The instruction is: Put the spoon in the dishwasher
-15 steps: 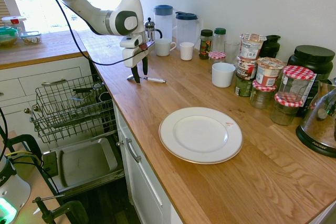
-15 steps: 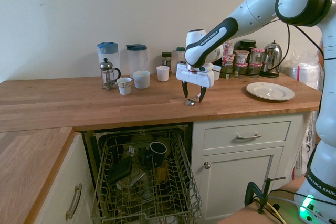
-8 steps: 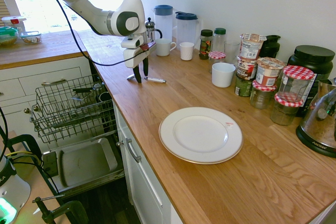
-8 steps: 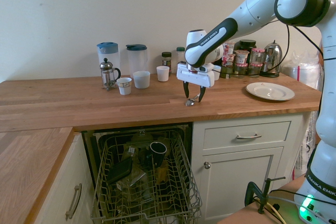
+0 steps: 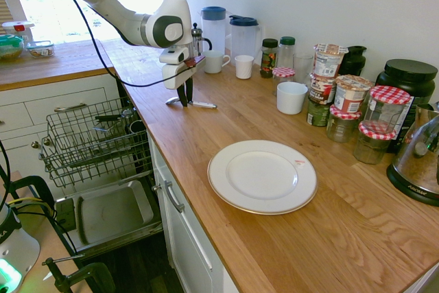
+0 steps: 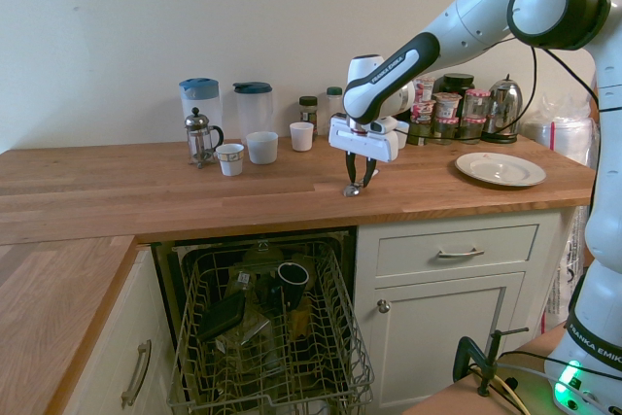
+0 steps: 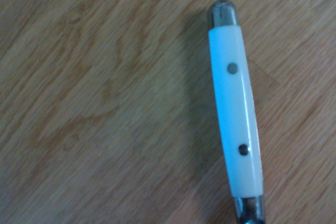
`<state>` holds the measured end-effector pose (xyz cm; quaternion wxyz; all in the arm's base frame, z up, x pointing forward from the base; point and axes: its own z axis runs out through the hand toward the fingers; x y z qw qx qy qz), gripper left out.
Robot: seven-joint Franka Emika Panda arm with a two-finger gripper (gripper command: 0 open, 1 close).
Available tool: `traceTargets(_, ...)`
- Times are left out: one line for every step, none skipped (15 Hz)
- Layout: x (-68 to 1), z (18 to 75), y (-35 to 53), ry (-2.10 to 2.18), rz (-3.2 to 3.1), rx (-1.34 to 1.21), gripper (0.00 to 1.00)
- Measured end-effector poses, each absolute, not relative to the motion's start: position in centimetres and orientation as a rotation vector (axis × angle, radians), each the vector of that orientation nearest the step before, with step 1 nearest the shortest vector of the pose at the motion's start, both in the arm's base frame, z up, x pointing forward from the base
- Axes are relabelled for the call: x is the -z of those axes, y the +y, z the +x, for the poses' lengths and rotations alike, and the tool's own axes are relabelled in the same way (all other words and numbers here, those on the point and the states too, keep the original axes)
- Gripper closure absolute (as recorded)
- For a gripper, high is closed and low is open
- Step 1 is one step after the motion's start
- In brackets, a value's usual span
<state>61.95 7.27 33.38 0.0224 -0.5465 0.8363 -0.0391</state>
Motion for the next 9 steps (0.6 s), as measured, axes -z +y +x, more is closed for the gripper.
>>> traceTargets(-33.37, 61.96, 7.13, 2.591, -1.691, 0.117, 1.00)
traceTargets(-33.36, 61.96, 7.03, 2.591, -1.692, 0.116, 1.00)
traceTargets(-33.34, 61.95, 6.99, 2.589, -1.700, 0.115, 1.00)
traceTargets(-33.33, 61.94, 6.95, 2.584, -1.710, 0.115, 1.00)
traceTargets(-33.41, 61.98, 6.96, 2.576, -1.716, 0.118, 1.00)
traceTargets(-33.51, 62.01, 6.99, 2.569, -1.722, 0.122, 1.00)
traceTargets(-33.56, 62.00, 7.01, 2.563, -1.733, 0.128, 1.00)
traceTargets(-33.65, 61.98, 7.03, 2.554, -1.748, 0.136, 1.00)
traceTargets(-33.93, 61.96, 7.08, 2.542, -1.759, 0.143, 1.00)
